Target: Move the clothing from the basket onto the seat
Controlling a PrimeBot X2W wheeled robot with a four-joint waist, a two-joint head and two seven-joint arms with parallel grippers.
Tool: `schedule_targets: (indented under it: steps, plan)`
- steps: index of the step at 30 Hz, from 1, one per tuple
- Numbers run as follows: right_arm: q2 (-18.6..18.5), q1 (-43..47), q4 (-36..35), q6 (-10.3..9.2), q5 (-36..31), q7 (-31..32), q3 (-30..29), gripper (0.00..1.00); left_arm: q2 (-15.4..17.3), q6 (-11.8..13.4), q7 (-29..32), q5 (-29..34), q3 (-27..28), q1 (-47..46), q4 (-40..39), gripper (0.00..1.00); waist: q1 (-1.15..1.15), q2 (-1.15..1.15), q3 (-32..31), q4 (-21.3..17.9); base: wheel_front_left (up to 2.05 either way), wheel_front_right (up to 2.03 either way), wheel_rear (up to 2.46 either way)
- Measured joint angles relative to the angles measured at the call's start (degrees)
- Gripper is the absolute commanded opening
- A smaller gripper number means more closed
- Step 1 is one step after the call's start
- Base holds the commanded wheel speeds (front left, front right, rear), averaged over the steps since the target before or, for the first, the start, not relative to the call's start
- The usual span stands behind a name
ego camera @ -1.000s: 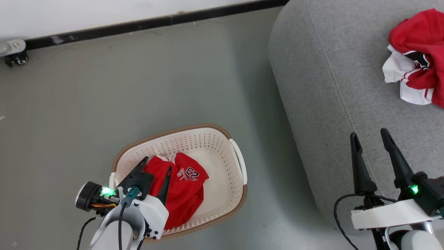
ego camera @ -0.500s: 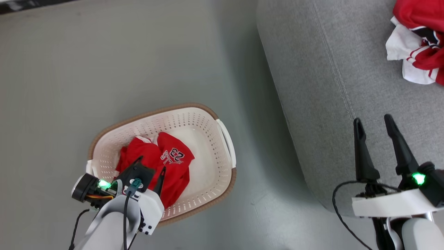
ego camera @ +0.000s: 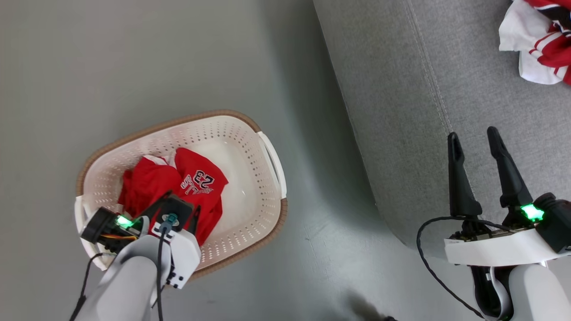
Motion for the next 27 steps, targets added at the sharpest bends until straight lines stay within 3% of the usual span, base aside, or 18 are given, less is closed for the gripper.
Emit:
schedule_targets:
  steps: [12, 20, 27]
  plan:
    - [0.01, -2.47, 1.62, 0.0, 1.71, -1.34, 1.94, 1.0, 1.38, 0.44, 2.04, 0.45, 0.15, -3.7, 3.68, 1.0, 0.0, 0.0, 4.97, -2.63, 0.0, 0.0, 0.0]
    - [0.01, -4.76, 2.88, 0.0, 2.34, -1.91, 2.87, 1.0, 2.63, 3.26, 5.66, 1.08, 1.6, -5.28, 6.45, 1.0, 0.0, 0.0, 7.84, -4.05, 0.0, 0.0, 0.0]
    - [0.01, -7.21, 3.56, 0.0, 2.93, -2.44, 4.1, 1.0, 4.34, 7.2, 8.48, 1.08, 3.46, -7.97, 8.79, 1.0, 0.0, 0.0, 10.32, -5.17, 0.0, 0.0, 0.0]
